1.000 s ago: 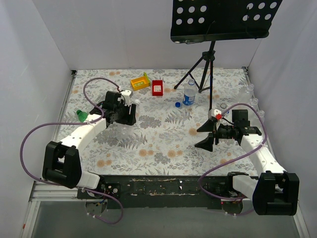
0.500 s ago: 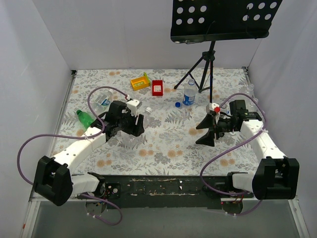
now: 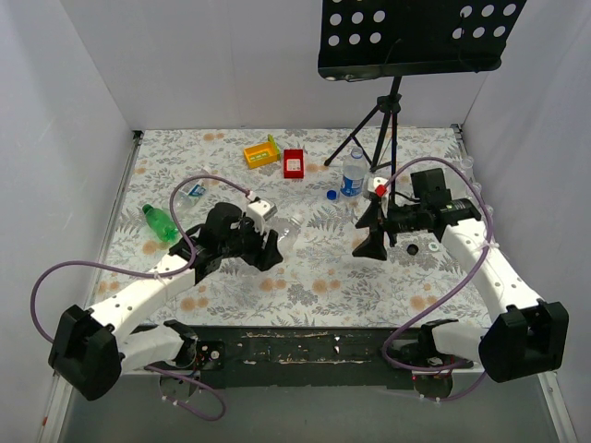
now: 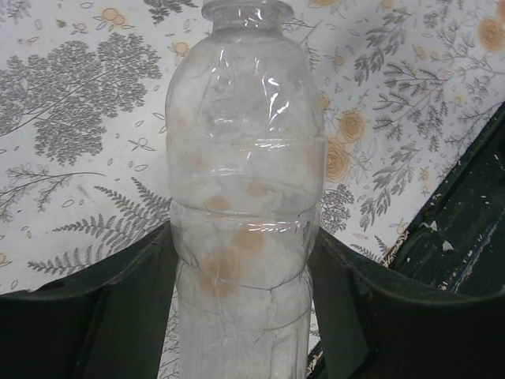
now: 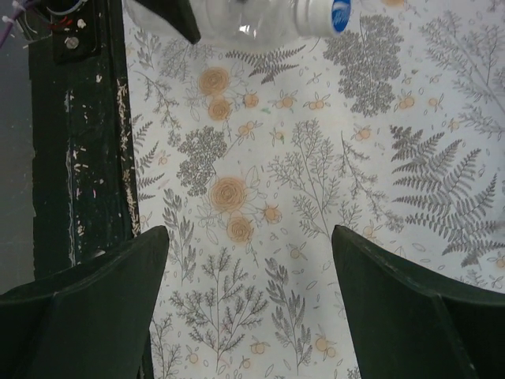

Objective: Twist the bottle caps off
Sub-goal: Pick up the plastic bottle at the center of the board, then unscrew the bottle cap from the plastic bottle.

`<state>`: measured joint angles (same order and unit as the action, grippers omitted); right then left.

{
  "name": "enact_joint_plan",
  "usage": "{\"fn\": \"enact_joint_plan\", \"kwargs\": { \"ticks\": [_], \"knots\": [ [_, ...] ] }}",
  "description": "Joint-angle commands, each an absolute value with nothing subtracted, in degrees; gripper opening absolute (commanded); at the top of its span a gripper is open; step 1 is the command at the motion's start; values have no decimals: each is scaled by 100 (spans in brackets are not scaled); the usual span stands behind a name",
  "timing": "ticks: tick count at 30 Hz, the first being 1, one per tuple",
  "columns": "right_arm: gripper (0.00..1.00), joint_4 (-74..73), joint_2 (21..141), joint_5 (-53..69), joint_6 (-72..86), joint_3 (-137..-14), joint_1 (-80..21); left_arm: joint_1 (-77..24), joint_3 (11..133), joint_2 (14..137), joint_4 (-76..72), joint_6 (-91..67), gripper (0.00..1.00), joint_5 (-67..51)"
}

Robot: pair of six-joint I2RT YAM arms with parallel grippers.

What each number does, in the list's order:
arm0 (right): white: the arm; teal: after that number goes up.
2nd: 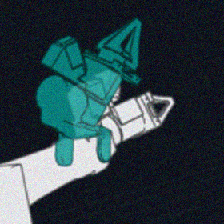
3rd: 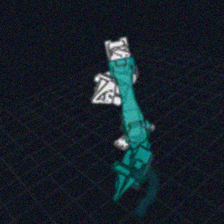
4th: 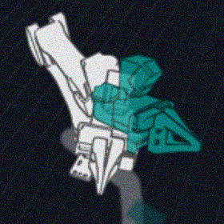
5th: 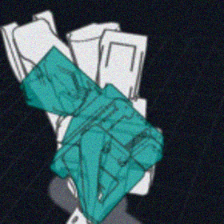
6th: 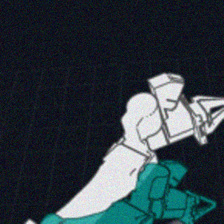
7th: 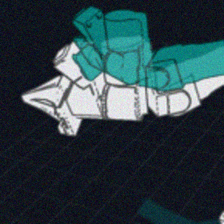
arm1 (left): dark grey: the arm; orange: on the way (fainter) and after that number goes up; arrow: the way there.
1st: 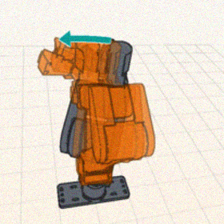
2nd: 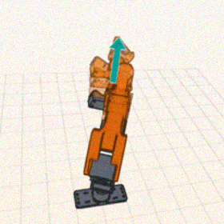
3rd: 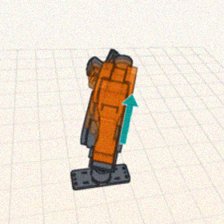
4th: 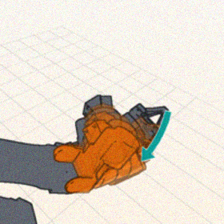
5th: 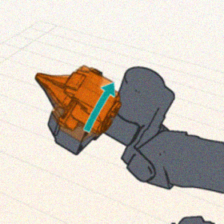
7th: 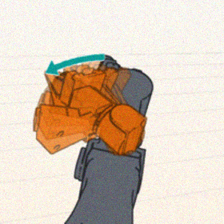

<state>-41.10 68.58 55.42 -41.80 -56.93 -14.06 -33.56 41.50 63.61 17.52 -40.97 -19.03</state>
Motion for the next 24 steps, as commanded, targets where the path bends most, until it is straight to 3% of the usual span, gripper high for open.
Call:
{"fn": "enact_joint_plan", "kwargs": {
  "ticks": [1,14,20,24],
  "knots": [
    [91,-3675,7057,5493,-3324,-6143,-1652,-3594,3929,6047,1293,-4131,22,-2188],
    [88,-1302,7804,5309,1149,-6030,-2109,-4280,3814,6073,897,-4210,21,-2136],
    [89,-783,7972,5273,2003,-5775,-2215,-4544,3753,6143,607,-4289,20,-2013],
    [82,-747,8016,5396,2136,-5696,-2276,-4614,3770,6231,527,-4289,20,-1925]
  ]
}}
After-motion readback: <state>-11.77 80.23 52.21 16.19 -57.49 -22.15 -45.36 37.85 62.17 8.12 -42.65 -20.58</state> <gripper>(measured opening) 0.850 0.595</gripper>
